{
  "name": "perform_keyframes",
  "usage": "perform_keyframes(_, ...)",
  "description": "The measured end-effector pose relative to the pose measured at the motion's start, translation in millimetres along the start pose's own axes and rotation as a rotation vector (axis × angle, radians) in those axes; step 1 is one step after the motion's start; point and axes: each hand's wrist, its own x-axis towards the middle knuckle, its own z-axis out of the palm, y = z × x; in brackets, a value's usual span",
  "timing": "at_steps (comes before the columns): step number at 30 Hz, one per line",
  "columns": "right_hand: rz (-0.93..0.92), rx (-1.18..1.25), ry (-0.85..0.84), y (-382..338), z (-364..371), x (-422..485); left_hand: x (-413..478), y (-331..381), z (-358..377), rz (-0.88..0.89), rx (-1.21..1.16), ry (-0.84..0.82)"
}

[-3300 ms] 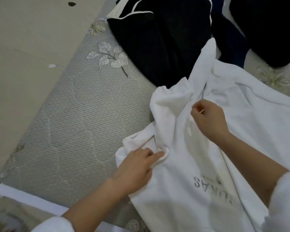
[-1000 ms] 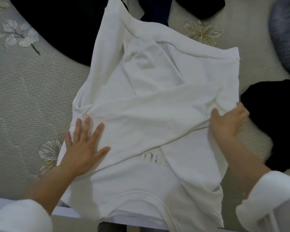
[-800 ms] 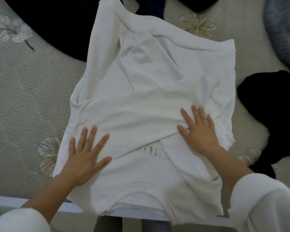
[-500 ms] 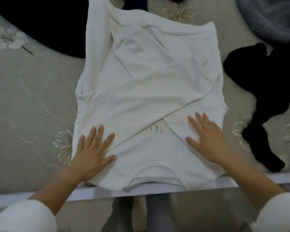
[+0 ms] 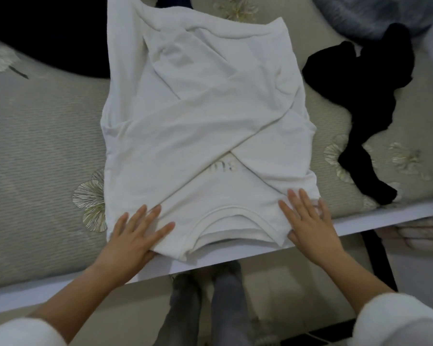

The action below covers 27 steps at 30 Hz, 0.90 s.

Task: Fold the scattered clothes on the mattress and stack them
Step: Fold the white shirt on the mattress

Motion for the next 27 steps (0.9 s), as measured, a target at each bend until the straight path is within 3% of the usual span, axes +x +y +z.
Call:
perform_keyframes(5, -0.015, 0.003, 0.114, 11, -10, 11, 8, -3, -9, -0.062, -0.099, 0.108)
perform_keyframes(10, -0.046, -0.081, -0.181, 28, -5, 3, 21, -5, -12, -0.134, -0.168, 0.186)
perform_keyframes(13, 0.039, -0.067, -0.132, 22, -7, 9, 32, 0, -15, -0.261, -0.276, 0.234)
perform_keyframes(16, -0.053, -0.037, -0.13, 27, -1, 14, 42, 0, -25, -0.271, -0.296, 0.278)
perform_keyframes(18, -0.048, 0.044, -0.14, 34, -3, 15, 46, -3, -26, -0.239, -0.252, 0.255)
perform_keyframes(23, 0.069, 0.233, -0.181, 31, -16, 38, 45, -9, -20, -0.2, -0.241, 0.005)
perform_keyframes(26, 0.169, 0.294, -0.237, 27, -28, 56, 50, -1, -37, -0.375, -0.24, 0.008)
perform_keyframes(27, 0.198, 0.294, -0.27, 27, -33, 59, 55, 2, -44, -0.415, -0.184, -0.059)
